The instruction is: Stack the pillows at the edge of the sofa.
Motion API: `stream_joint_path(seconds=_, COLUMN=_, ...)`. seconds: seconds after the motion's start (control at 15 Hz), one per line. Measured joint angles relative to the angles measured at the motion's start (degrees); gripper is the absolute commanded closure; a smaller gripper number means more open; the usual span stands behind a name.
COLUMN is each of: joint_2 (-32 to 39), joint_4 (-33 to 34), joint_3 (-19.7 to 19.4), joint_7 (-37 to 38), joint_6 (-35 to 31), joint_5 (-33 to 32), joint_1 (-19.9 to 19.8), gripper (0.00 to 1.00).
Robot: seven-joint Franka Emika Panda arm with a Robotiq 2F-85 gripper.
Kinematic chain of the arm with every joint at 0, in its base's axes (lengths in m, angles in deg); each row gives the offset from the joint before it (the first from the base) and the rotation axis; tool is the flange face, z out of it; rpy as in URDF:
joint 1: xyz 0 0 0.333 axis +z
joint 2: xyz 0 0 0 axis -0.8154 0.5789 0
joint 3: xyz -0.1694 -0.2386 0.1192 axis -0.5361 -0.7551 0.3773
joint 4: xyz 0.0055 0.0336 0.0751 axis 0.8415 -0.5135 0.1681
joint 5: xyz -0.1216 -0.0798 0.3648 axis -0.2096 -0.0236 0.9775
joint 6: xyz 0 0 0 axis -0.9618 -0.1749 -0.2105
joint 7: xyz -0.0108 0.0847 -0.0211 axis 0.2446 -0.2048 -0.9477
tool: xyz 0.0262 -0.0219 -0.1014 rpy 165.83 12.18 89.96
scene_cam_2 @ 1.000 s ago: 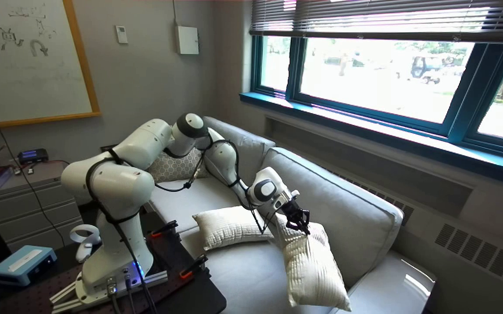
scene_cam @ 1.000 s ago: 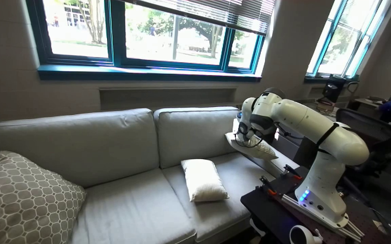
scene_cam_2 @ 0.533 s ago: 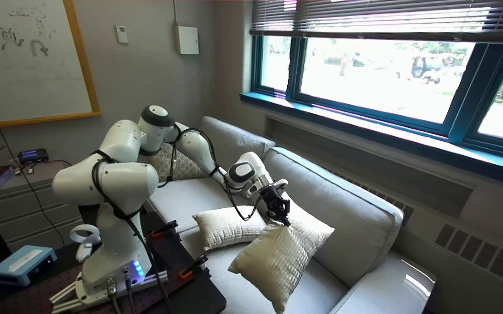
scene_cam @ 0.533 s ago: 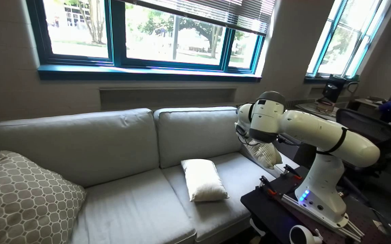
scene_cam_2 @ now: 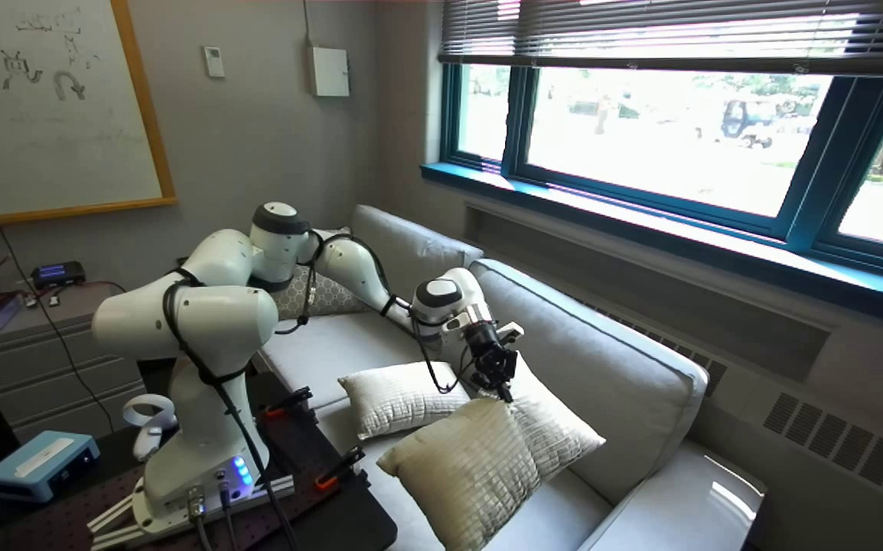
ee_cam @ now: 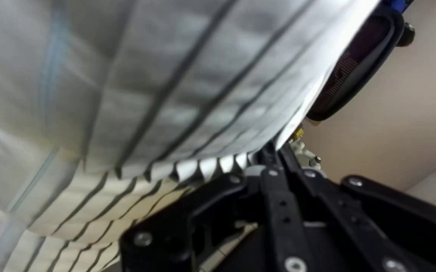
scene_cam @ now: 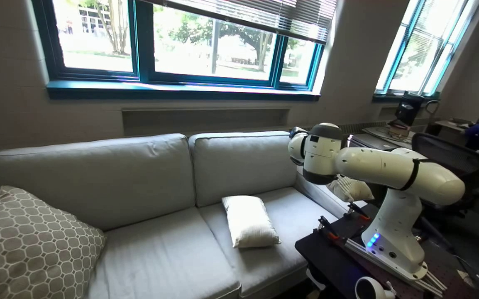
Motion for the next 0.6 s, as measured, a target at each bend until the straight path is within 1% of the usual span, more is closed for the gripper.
stream_joint_path(seconds=0.13, joint_2=-0.6, joint_4=5.2, joint_3=-0.5, joint_7=0.0, joint_6=1.7, joint_5=-5.2, joint_1=-5.6, gripper=0.99)
stream_joint_path(seconds=0.33, joint_2=-0.8, joint_4=15.1, joint_3=-0.1, joint_7=0.0, joint_6=5.0, joint_5=-11.6, joint_1=-13.7, gripper=0.99)
stream_joint_path(seconds=0.6, joint_2=-0.8, joint_4=29.0, joint_3=2.6, joint_7=0.0, joint_6=10.8, joint_5=-19.9, joint_1=-23.2, gripper=0.99)
